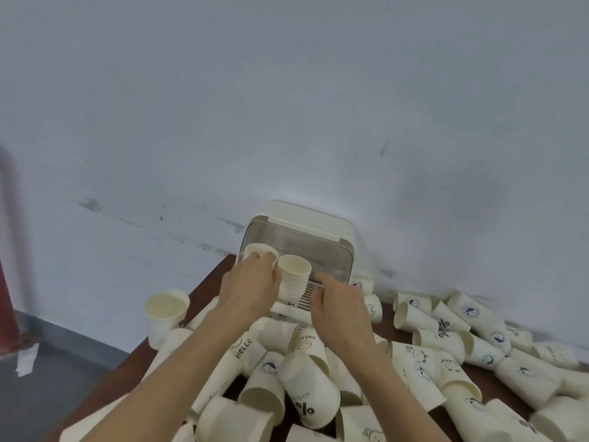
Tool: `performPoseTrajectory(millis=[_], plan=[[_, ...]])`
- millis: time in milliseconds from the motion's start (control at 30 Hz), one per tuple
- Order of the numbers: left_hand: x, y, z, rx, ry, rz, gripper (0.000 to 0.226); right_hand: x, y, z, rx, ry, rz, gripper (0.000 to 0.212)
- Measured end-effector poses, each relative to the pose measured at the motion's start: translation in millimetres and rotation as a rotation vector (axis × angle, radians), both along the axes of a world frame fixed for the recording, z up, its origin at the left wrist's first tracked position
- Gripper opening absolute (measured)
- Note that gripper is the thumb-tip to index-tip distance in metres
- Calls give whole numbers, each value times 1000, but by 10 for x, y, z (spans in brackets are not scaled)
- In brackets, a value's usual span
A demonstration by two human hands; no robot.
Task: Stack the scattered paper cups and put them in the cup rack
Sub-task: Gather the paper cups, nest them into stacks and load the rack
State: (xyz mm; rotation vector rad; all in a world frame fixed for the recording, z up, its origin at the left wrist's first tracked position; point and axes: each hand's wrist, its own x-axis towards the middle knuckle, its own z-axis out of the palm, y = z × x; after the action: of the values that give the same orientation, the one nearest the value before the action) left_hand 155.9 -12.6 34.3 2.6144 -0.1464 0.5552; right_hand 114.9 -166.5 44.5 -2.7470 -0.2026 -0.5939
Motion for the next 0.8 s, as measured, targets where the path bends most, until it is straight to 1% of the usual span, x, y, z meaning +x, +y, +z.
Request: performPoseTrajectory(millis=[167, 333, 467, 500, 633, 800], plan=[[-639, -102, 53, -101, -71, -74, 33, -385, 68, -78, 55, -37, 3, 26], [-1083, -150, 13, -166, -76, -118, 30, -743, 82, -96, 110, -54, 13, 27], [-1308, -220, -43, -219, -87, -142, 28, -956, -5, -87, 97, -35, 7, 9], [-1341, -229, -71, -234, -82, -148, 29, -1006, -38, -72, 89, -30, -4, 10], [-1405, -261, -178, -269, -33, -166, 30, -1143, -202, -36, 94, -47, -48, 24], [-1449, -390, -237, -246, -36, -199, 26, -1291, -443, -69, 132, -22, -82, 28]])
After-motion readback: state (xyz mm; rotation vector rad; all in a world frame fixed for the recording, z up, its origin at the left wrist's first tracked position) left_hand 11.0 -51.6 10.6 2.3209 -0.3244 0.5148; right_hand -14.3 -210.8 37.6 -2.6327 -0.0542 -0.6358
